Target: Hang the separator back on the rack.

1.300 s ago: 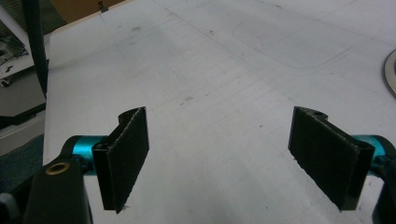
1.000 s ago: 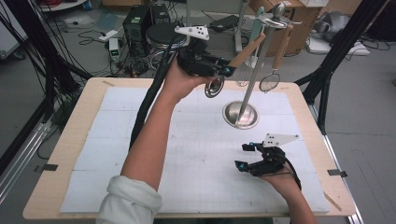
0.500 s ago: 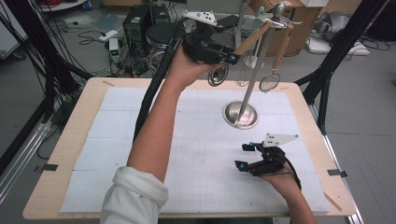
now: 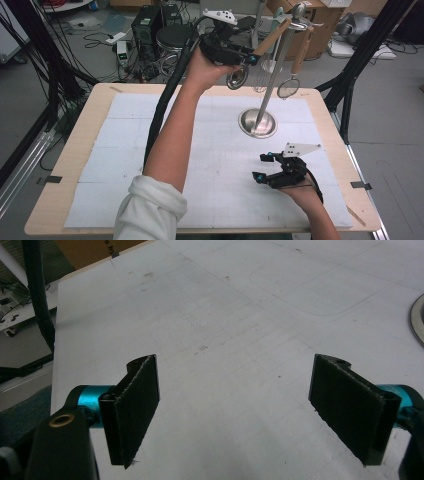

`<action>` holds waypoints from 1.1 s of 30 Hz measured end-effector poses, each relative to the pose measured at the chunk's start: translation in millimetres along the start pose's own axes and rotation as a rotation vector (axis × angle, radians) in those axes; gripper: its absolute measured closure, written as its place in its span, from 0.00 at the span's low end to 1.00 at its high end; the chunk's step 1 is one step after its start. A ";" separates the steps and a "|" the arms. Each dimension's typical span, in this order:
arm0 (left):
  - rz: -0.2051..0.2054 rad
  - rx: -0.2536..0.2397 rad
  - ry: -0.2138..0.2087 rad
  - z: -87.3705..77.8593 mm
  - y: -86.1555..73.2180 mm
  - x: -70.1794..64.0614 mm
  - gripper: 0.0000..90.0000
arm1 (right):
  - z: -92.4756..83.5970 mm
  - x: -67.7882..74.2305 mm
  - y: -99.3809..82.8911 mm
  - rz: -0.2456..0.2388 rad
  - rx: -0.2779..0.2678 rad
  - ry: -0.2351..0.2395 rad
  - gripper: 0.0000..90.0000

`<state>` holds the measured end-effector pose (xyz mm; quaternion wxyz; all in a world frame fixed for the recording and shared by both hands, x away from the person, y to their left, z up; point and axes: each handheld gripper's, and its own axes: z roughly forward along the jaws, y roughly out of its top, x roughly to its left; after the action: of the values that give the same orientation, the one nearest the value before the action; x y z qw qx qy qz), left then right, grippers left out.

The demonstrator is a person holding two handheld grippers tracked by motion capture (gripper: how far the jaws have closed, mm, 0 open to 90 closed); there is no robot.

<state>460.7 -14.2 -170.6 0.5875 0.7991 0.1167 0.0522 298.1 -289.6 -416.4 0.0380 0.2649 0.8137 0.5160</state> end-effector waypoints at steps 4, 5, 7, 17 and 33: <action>-0.005 0.011 0.006 0.4 -1.8 2.3 0.76 | 0.5 0.0 -0.1 0.001 -0.001 0.000 0.22; -0.005 0.012 0.003 1.3 -2.0 2.4 0.76 | 0.5 0.1 -0.2 0.000 0.002 0.000 0.22; -0.004 0.025 0.015 3.4 -1.9 1.5 0.76 | 0.7 0.3 -0.2 0.001 0.005 0.000 0.22; -0.025 0.064 0.047 19.5 -5.7 3.6 0.76 | 1.0 0.7 -0.3 0.002 0.004 0.001 0.22; -0.052 0.080 0.044 38.3 -12.4 8.3 0.69 | 0.6 -0.7 -1.2 0.003 0.008 0.000 0.22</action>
<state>475.6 -44.1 -194.5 0.5533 0.8174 0.1524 0.0496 298.4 -289.8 -417.9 0.0362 0.2661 0.8154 0.5129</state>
